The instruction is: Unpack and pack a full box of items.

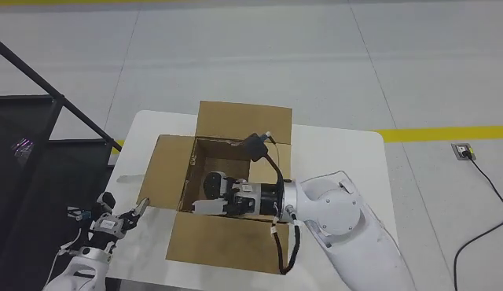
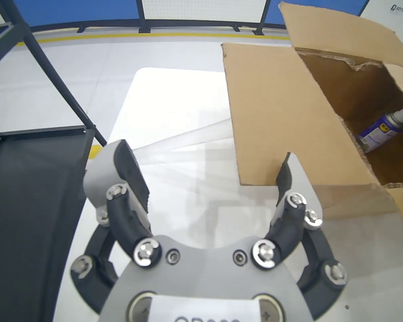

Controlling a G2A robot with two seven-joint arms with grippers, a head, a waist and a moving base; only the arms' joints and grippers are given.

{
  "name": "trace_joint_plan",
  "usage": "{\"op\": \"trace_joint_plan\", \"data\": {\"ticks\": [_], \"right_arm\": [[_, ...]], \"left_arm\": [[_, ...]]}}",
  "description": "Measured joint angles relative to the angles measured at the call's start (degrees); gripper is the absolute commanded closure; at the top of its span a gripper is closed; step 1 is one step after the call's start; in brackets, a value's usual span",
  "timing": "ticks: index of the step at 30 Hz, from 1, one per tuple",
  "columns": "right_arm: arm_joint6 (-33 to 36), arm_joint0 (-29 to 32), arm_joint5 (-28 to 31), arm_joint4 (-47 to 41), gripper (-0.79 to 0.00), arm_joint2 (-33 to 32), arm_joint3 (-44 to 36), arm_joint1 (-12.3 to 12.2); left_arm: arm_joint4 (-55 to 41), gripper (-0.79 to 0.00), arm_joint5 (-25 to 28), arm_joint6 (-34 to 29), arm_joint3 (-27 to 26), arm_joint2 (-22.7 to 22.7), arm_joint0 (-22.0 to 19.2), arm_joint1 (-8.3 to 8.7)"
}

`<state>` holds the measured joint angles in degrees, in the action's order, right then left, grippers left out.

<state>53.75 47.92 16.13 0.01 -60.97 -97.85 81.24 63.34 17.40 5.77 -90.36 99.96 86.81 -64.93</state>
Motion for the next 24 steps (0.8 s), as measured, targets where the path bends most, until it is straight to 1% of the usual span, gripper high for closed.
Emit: {"op": "trace_joint_plan", "data": {"ticks": [2,6,12,14,18,24], "right_arm": [[1.61,1.06,-0.13,-1.15,-0.785,-0.81,-0.69,-0.25],[1.21,0.89,-0.14,-0.98,-0.785,-0.72,-0.56,-0.23],[1.21,0.9,-0.13,-0.98,-0.785,-0.71,-0.56,-0.23],[0.4,1.71,0.55,-1.66,-0.785,-1.02,-0.25,-0.28],[-0.57,4.81,4.94,-2.21,-0.785,-3.34,0.21,-0.97],[-0.9,10.56,8.87,1.41,-0.785,-9.11,-4.63,-2.58]], "left_arm": [[0.38,-0.785,0.07,-0.21,0.89,-0.14,-0.49,0.02],[0.68,-0.785,0.15,0.15,1.67,0.06,-0.81,0.05],[-1.56,-0.785,1.34,2.18,-1.92,2.71,1.57,0.15],[-1.89,-0.785,1.55,2.43,-4.01,3.79,2.58,0.21],[-1.44,-0.785,1.92,3.0,-9.14,5.49,4.92,0.27],[-5.7,-0.785,4.99,1.09,-18.83,8.11,8.02,0.33]]}}
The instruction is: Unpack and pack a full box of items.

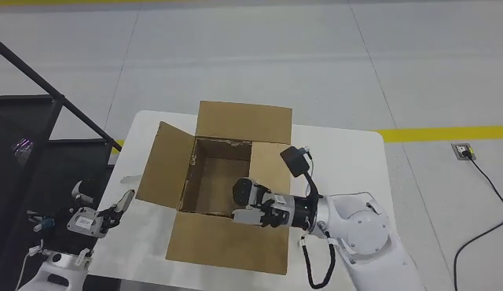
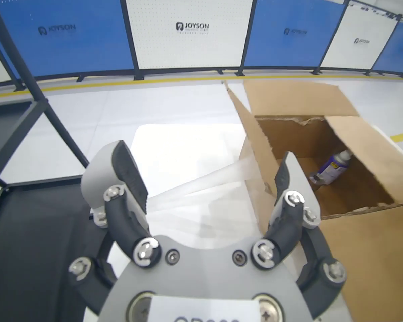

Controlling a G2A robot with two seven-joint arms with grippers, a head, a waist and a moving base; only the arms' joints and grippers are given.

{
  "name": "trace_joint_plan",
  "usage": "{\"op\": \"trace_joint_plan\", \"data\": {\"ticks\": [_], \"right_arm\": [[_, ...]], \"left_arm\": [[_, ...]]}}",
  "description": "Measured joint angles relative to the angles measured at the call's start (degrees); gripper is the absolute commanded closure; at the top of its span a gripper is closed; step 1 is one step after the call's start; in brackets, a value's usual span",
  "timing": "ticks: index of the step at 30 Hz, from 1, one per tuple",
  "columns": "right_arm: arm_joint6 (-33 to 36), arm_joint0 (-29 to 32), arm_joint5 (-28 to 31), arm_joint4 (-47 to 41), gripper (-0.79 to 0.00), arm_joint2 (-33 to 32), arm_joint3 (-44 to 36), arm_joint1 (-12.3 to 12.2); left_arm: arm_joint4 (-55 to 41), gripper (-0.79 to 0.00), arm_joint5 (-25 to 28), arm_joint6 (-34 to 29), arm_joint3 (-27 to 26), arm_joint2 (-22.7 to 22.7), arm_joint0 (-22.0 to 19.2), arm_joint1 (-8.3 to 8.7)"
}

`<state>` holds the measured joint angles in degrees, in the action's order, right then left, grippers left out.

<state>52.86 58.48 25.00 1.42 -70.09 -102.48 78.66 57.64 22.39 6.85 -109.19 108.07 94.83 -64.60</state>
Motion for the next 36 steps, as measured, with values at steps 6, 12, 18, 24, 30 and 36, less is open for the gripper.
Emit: {"op": "trace_joint_plan", "data": {"ticks": [6,12,18,24,30,36], "right_arm": [[-3.17,9.2,3.69,4.05,-0.785,-7.36,-6.65,-1.6],[-6.63,18.25,7.32,6.23,-0.785,-13.62,-11.27,-2.77],[-7.5,19.8,7.6,6.88,-0.785,-14.31,-11.88,-2.89],[-7.49,19.8,7.6,6.88,-0.785,-14.32,-11.87,-2.89],[-10.88,18.78,4.18,5.92,-0.785,-13.12,-10.73,-2.82],[-13.7,18.55,2.94,3.79,-0.785,-14.62,-10.51,-3.21]], "left_arm": [[-4.4,-0.785,3.15,-7.73,-9.5,-2.62,1.02,0.06],[-3.87,-0.785,1.45,-19.13,-10.09,-12.93,-5.55,0.01],[-5.81,-0.785,-1.29,-24.0,-6.67,-19.24,-10.56,-0.34],[-5.76,-0.785,-1.25,-23.91,-6.72,-19.14,-10.42,-0.34],[-10.31,-0.785,-1.9,-24.8,-5.12,-19.97,-11.14,-0.5],[-21.88,-0.785,-1.63,-33.34,0.94,-26.4,-19.58,-1.05]]}}
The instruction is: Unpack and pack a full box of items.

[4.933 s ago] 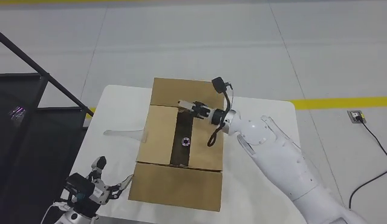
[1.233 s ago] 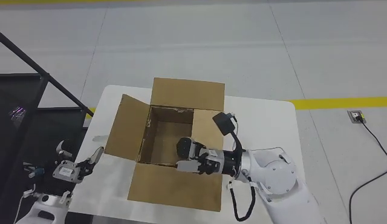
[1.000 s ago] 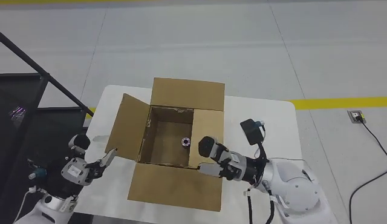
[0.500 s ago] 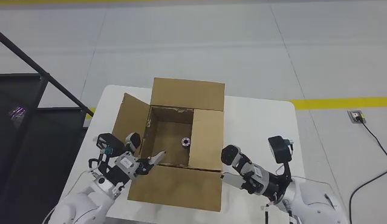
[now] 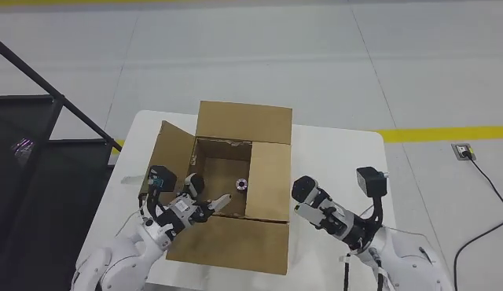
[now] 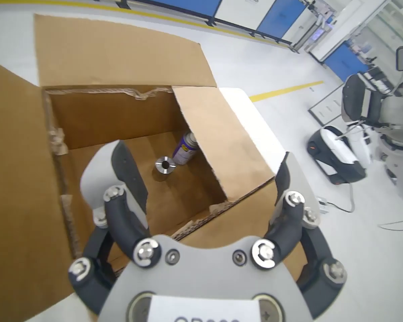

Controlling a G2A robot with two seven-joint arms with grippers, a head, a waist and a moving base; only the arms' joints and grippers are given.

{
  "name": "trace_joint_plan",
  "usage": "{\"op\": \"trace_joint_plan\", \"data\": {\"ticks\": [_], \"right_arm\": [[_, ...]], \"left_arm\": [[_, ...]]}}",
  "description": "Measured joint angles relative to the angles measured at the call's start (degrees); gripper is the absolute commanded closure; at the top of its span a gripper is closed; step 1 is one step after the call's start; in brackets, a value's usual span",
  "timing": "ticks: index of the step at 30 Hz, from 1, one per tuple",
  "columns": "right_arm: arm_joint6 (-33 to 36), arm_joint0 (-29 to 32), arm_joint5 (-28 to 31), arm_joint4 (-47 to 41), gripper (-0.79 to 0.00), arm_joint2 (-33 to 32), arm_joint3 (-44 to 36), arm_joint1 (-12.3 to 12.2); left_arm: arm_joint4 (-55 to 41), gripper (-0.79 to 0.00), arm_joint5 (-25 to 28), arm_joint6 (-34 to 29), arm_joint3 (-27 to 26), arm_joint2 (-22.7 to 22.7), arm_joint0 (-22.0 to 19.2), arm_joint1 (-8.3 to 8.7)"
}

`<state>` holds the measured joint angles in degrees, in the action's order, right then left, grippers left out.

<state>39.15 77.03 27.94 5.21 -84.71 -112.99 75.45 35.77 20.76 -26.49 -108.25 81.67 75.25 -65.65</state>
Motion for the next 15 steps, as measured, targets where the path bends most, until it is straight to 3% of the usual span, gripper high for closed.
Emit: {"op": "trace_joint_plan", "data": {"ticks": [7,15], "right_arm": [[-1.72,4.43,0.59,-1.46,-0.785,-4.04,-2.33,-0.76],[-2.77,8.05,1.24,-2.8,-0.785,-7.17,-4.05,-1.46]], "left_arm": [[-11.59,-0.785,-0.86,-7.92,10.79,-9.18,-11.25,-1.32],[-21.91,-0.785,-1.79,-16.17,23.04,-16.2,-20.45,-2.72]]}}
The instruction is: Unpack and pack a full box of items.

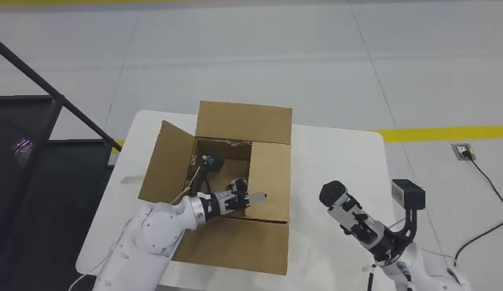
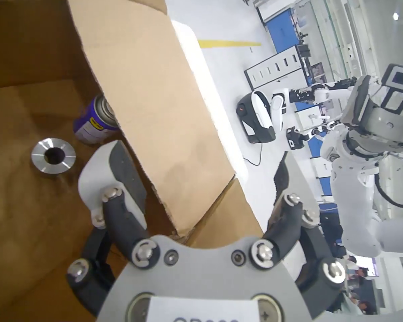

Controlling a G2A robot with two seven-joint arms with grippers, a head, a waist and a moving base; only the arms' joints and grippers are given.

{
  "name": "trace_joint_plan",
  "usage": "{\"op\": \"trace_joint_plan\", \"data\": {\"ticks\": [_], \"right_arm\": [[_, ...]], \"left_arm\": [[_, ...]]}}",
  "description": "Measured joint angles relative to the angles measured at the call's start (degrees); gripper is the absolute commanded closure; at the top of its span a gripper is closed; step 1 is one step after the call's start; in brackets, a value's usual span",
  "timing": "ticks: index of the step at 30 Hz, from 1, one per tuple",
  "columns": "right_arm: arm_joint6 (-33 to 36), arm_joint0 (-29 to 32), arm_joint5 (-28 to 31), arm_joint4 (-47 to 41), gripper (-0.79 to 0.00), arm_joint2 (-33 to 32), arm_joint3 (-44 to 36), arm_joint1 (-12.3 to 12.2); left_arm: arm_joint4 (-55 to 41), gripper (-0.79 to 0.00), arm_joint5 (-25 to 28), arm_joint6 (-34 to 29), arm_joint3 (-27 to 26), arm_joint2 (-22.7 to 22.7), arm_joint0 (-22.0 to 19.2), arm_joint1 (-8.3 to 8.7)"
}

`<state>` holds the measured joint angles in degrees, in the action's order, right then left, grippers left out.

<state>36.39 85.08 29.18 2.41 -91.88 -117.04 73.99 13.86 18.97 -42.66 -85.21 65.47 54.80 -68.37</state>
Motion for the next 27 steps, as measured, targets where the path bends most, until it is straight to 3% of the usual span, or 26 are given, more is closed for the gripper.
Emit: {"op": "trace_joint_plan", "data": {"ticks": [7,12,21,27], "right_arm": [[-0.5,0.71,-0.4,-0.16,-0.785,-0.56,-0.77,-0.48],[-0.68,0.38,-0.92,-0.05,-0.785,-0.47,-1.01,-0.77],[-3.92,0.83,-0.63,0.49,-0.785,-2.12,-2.47,-1.22],[-9.32,3.84,1.07,-1.08,-0.785,-6.72,-2.92,-1.41]], "left_arm": [[-4.8,-0.785,0.64,-2.1,6.26,-4.29,-3.95,-1.19],[-6.72,-0.785,2.02,-2.1,7.59,-5.09,-5.23,-1.52],[-8.1,-0.785,1.18,-2.24,-1.87,-1.95,-2.63,-0.65],[-7.6,-0.785,-0.65,0.73,-5.7,-4.72,-3.68,-1.38]]}}
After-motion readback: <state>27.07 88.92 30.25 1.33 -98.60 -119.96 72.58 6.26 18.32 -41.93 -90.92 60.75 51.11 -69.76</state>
